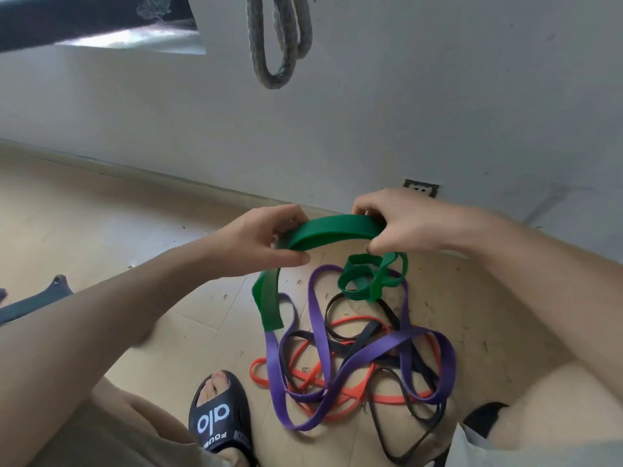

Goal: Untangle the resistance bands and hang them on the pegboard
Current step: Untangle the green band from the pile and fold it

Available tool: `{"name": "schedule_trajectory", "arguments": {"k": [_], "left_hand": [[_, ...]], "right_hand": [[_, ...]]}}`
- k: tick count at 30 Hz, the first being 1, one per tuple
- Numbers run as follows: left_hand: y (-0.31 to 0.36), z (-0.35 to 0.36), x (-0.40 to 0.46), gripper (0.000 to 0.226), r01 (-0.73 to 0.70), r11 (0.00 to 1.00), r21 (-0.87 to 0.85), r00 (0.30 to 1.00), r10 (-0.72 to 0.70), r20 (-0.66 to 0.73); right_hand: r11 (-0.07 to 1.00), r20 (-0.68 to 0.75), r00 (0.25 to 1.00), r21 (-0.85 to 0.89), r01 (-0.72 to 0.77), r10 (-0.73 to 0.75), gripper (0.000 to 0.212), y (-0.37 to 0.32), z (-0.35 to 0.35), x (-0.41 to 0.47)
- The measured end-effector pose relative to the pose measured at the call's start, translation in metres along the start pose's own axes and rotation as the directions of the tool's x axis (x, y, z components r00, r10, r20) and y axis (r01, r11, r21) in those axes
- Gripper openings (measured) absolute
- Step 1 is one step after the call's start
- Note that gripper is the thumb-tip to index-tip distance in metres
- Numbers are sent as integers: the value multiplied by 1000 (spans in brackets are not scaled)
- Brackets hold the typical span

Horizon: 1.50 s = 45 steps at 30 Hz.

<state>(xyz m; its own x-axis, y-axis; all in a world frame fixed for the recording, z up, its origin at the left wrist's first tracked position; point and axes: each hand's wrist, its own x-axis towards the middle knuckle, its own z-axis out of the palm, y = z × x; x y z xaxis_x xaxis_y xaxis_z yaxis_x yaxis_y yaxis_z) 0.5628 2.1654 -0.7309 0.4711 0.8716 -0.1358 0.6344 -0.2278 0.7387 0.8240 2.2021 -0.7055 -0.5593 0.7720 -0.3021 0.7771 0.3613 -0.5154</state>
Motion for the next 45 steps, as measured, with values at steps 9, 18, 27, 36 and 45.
{"name": "schedule_trajectory", "arguments": {"k": [9, 18, 27, 36, 45], "left_hand": [[12, 11, 0, 39, -12, 1000, -1, 1000, 12, 23], [2, 24, 3, 58, 73, 992, 99, 993, -81, 87], [-29, 27, 4, 71, 272, 952, 140, 928, -298, 222], [-54, 22, 2, 40, 372, 918, 140, 884, -396, 247], [-54, 20, 0, 25, 280, 906, 318, 924, -344, 166]], "right_hand": [[963, -52, 995, 253, 93, -83, 27, -27, 14, -2], [905, -115, 993, 417, 84, -40, 23, -24, -6, -7], [819, -191, 978, 571, 44, 81, 48, -1, -29, -8], [846, -172, 976, 532, -19, 130, 33, 7, -27, -11], [836, -169, 966, 544, -72, 194, 22, 14, -31, -11]]}}
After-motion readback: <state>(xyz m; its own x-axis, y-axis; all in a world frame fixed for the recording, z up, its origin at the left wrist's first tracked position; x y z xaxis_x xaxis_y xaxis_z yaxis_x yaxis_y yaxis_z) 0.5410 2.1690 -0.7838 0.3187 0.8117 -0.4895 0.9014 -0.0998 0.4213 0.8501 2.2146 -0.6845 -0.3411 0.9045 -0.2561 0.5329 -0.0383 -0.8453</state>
